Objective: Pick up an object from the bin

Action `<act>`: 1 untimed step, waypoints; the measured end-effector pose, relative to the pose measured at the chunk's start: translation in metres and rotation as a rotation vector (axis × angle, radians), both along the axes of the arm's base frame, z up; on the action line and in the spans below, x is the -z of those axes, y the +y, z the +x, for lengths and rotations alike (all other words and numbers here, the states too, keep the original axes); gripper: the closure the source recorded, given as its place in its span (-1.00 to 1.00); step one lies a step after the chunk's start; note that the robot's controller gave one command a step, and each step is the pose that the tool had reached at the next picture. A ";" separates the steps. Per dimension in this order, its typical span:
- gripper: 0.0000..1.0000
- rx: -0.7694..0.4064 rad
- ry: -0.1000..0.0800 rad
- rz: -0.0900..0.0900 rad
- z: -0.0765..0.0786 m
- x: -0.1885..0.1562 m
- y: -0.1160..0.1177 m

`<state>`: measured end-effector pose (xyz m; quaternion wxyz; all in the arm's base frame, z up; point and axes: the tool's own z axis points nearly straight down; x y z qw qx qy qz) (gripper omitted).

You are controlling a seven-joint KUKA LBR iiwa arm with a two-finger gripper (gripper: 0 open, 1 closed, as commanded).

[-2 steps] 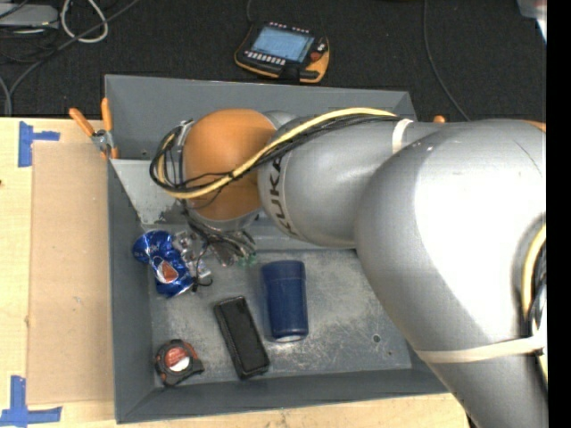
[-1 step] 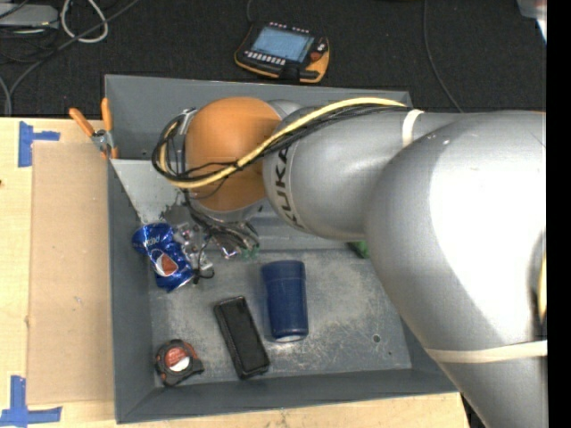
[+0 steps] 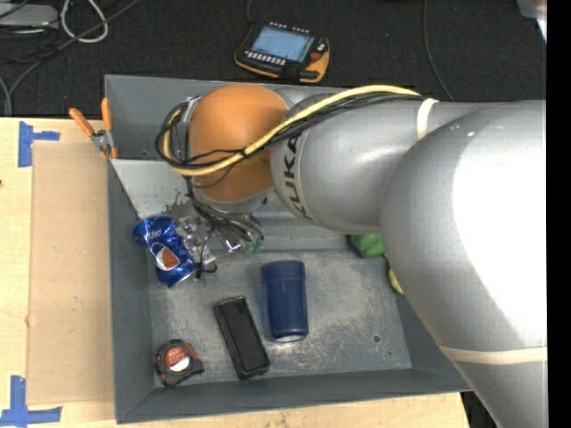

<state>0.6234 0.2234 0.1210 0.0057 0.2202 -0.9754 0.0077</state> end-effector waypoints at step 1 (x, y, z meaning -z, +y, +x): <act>1.00 0.003 0.001 -0.003 0.000 0.024 -0.001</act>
Offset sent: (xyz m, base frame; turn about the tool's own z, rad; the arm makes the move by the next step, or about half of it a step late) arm 0.0009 -0.0002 0.0149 0.0005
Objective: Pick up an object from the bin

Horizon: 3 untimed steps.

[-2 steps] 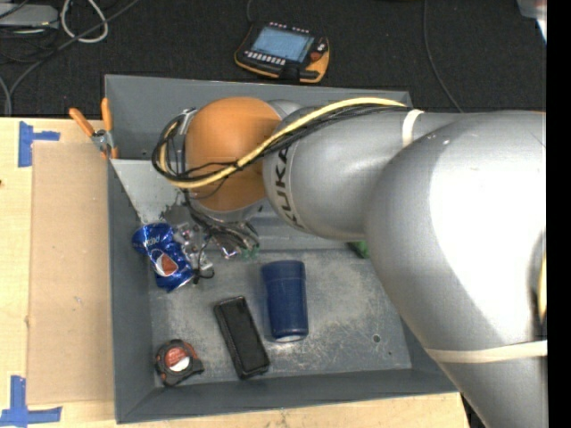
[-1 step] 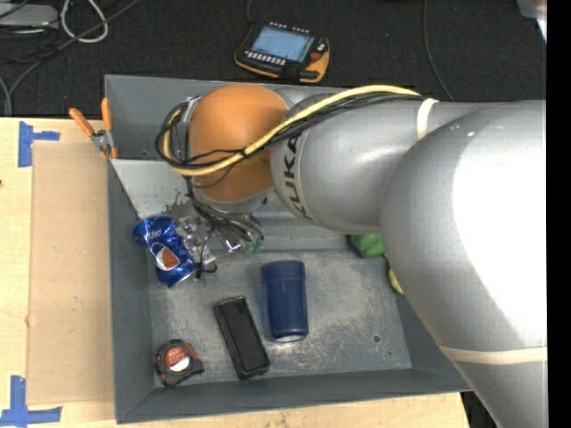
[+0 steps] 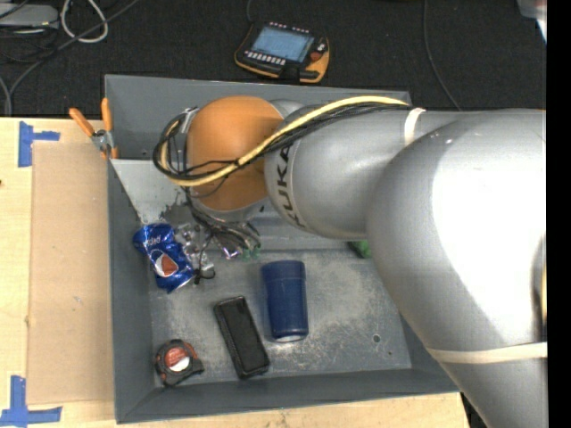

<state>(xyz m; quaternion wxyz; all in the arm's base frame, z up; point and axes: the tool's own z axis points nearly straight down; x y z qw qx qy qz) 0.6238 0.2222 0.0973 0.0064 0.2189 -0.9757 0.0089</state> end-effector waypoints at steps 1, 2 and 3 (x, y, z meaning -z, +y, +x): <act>1.00 0.002 0.001 0.001 -0.001 -0.021 0.000; 1.00 0.006 0.002 0.001 -0.001 -0.053 0.000; 1.00 0.007 0.001 0.002 -0.001 -0.061 0.000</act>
Offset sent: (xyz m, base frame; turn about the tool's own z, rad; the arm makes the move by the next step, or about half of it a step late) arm -0.0012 -0.0003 0.0536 0.0010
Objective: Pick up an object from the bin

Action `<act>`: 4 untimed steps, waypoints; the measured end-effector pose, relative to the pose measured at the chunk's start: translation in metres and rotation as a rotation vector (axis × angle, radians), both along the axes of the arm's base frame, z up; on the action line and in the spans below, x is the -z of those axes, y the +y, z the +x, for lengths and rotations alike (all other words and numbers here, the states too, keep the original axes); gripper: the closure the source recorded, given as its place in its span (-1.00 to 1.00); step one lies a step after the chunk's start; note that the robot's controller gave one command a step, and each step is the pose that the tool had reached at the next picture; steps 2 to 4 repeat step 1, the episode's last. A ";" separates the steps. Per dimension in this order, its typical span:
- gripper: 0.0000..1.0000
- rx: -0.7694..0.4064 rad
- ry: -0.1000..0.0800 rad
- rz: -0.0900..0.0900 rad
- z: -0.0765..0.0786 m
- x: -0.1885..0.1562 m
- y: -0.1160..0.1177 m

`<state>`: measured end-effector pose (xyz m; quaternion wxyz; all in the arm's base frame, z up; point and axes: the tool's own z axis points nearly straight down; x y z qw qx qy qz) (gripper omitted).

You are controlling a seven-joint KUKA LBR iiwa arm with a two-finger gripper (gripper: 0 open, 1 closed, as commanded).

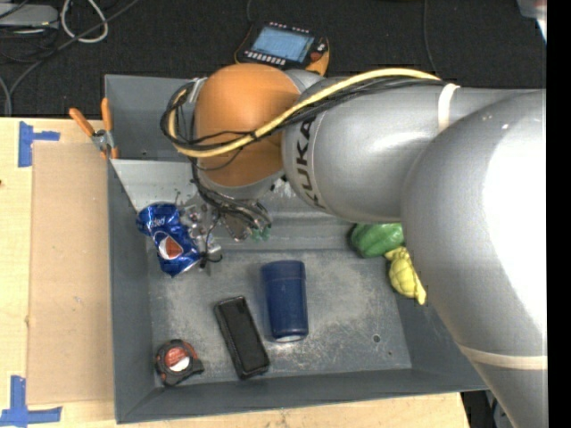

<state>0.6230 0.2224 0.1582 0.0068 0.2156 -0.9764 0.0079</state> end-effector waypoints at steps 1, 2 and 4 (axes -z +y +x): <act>1.00 0.003 0.000 0.001 0.000 -0.005 0.000; 1.00 0.003 0.000 0.001 0.000 -0.005 0.000; 1.00 0.003 0.000 0.001 0.000 -0.005 0.000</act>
Offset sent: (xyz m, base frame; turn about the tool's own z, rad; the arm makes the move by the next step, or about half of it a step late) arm 0.0002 0.0001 0.0246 0.0008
